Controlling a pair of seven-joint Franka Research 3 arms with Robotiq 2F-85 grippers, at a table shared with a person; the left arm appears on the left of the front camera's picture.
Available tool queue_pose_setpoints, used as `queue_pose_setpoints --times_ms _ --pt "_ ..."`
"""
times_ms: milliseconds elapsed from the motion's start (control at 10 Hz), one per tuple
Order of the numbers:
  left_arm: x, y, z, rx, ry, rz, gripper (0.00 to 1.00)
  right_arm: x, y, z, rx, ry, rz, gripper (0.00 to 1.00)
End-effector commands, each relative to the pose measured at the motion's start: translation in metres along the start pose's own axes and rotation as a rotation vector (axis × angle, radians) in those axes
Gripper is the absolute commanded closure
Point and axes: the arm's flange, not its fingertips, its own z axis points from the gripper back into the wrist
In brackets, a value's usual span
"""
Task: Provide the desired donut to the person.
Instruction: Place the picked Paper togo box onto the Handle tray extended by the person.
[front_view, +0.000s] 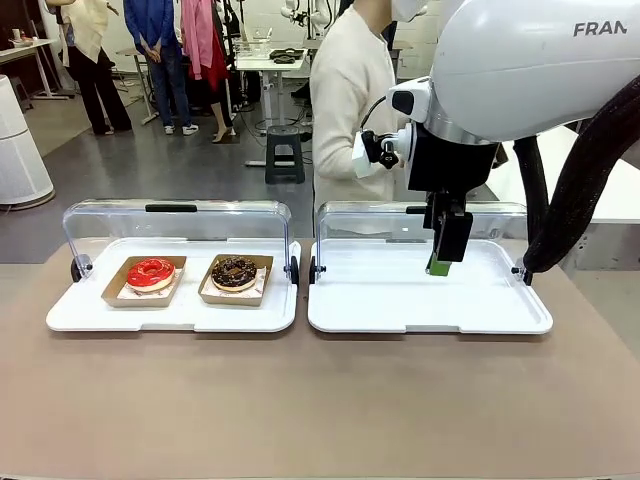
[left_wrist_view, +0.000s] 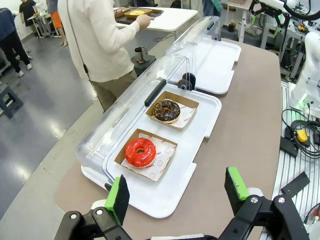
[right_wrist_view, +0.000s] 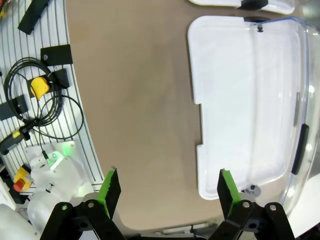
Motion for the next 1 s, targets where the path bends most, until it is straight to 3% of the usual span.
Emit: queue_pose_setpoints --times_ms 0,400,500,600,900 --pt "0.001 0.000 -0.001 0.003 -0.005 -0.002 0.00 0.000 0.002 0.000 0.004 -0.004 -0.001 0.00" --pt "0.001 0.000 -0.001 0.003 -0.005 -0.002 0.00 0.000 0.000 0.000 0.000 0.000 0.000 0.00" --pt "0.001 0.000 -0.001 0.003 -0.005 -0.002 0.00 -0.050 -0.007 0.007 0.124 -0.193 0.107 0.00" --pt "0.001 0.000 -0.001 0.003 -0.005 -0.002 0.00 -0.106 -0.014 0.013 0.150 -0.402 0.060 0.00" --pt "0.001 0.000 -0.001 0.003 -0.005 -0.002 0.00 -0.246 0.002 0.007 0.020 -0.800 -0.056 0.00"
